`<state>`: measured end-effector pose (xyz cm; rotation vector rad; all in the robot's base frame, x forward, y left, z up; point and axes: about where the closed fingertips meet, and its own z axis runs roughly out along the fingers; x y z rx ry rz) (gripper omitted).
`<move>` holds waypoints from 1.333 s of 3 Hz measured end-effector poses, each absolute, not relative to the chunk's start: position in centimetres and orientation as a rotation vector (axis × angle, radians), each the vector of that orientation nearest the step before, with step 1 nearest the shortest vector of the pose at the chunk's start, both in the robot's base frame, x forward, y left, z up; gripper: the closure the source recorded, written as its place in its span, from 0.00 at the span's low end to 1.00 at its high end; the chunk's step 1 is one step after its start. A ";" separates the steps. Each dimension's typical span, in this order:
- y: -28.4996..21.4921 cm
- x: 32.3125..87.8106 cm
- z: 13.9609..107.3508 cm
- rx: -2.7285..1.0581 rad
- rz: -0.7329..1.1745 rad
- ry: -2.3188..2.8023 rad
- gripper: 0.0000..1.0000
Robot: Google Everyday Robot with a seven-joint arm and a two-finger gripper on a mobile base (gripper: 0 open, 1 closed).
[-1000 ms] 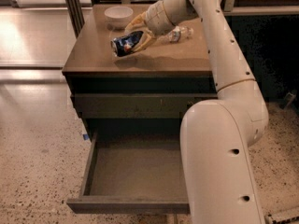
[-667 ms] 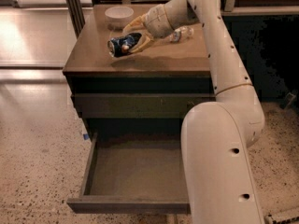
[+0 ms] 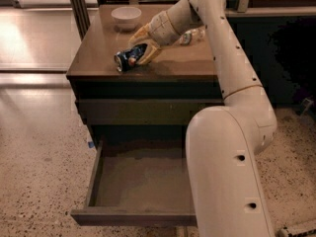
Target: Pick pepsi can from middle drawer and place on counter
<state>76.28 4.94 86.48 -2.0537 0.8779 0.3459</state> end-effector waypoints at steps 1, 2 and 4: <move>4.9 76.2 86.2 -2.065 0.346 0.883 0.91; 4.9 76.2 86.2 -2.065 0.346 0.883 0.68; 4.9 76.2 86.2 -2.065 0.346 0.883 0.22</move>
Offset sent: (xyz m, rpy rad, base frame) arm -0.0003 -0.0001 -0.0030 -0.0115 0.0036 0.0012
